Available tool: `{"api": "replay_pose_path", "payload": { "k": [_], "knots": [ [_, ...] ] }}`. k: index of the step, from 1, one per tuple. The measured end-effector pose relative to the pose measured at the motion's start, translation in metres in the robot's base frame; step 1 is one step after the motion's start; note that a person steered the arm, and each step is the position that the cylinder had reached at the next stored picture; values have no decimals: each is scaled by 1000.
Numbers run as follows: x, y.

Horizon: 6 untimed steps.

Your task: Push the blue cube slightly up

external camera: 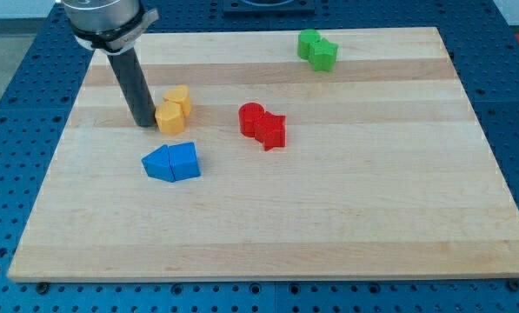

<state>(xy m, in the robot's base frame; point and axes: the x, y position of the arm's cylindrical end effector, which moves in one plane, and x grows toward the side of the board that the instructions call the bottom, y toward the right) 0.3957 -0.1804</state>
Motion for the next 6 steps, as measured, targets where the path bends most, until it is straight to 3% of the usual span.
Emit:
{"api": "replay_pose_path", "payload": {
  "k": [2, 4, 5, 6],
  "knots": [
    [15, -20],
    [107, -18],
    [146, 38],
    [108, 68]
  ]
}}
